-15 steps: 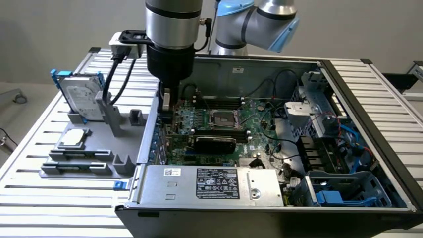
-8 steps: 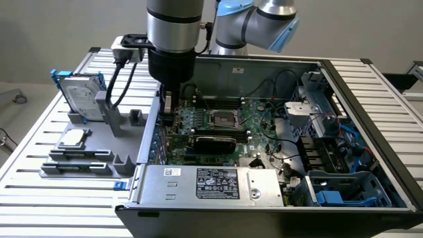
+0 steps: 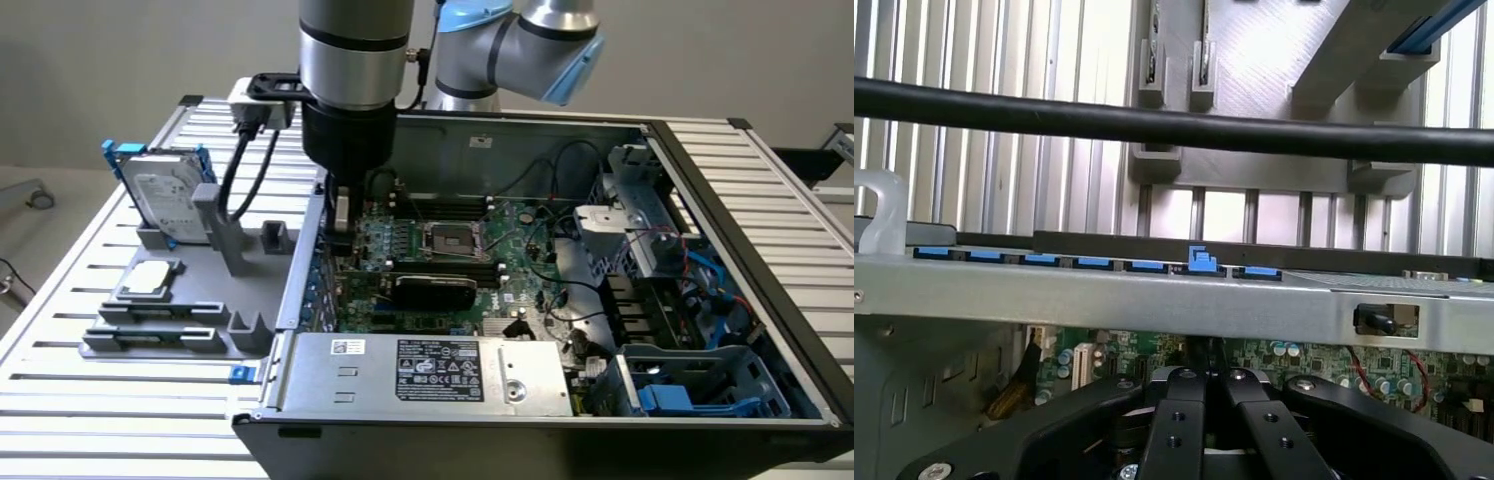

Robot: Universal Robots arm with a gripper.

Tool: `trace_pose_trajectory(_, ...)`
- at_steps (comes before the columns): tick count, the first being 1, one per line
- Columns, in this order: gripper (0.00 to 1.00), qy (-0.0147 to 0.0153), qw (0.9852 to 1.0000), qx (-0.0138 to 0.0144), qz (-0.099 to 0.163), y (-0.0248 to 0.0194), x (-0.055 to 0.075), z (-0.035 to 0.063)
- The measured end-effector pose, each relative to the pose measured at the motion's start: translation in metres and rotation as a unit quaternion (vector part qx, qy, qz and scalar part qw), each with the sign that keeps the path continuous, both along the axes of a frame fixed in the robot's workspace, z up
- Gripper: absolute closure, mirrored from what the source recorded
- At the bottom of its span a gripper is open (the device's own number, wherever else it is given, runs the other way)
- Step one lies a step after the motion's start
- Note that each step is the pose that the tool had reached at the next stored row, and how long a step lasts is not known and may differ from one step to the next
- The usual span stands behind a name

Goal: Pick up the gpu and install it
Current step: 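Press down on the gpu until it lock into place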

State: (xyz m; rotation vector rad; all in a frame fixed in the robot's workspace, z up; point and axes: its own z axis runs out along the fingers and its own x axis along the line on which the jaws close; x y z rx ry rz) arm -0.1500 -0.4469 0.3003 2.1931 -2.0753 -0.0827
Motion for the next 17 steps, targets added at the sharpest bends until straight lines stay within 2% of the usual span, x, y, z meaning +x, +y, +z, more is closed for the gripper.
trace_pose_trajectory(6, 0.89, -0.0006, 1.0, -0.0008, 0.0, 0.0031, -0.0003, -0.003)
trace_pose_trajectory(10, 0.89, -0.0006, 1.0, -0.0033, 0.0, 0.0049, -0.0009, -0.0031)
trace_pose_trajectory(13, 0.89, -0.0006, 1.0, -0.0084, 0.0, 0.0051, -0.0013, -0.0031)
trace_pose_trajectory(17, 0.89, -0.0001, 0.9998, -0.0186, -0.001, 0.0052, -0.0014, -0.003)
